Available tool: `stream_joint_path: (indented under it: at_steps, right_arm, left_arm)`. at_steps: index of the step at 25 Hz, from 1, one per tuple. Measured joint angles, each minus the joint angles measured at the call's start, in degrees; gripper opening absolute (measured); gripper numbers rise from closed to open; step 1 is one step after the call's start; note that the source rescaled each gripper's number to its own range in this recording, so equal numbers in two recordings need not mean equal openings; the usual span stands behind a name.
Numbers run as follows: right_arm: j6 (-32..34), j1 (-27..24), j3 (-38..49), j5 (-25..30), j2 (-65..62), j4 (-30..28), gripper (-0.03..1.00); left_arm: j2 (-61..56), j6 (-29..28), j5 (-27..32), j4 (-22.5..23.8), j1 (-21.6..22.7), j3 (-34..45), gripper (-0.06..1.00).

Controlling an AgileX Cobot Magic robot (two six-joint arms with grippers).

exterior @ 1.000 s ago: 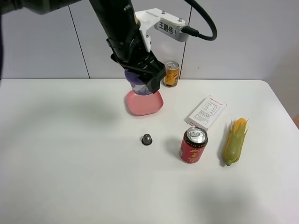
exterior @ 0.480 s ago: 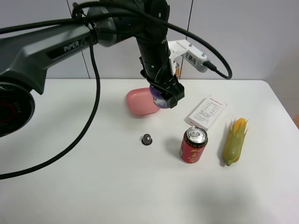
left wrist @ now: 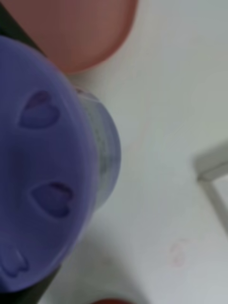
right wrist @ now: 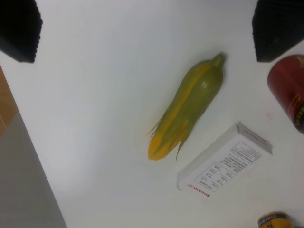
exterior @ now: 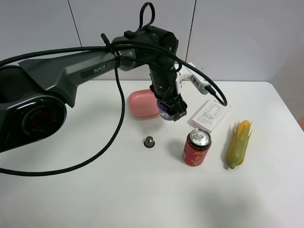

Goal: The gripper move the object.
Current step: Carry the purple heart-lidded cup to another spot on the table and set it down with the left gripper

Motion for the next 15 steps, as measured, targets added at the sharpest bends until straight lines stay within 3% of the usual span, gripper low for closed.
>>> stream_joint_path:
  at_steps: [15]
  right_arm:
    - [0.00,0.00,0.00,0.00,0.00,0.00,1.00]
  left_arm:
    - [4.75,1.38,-4.48,-2.68,0.00,-0.06,0.01]
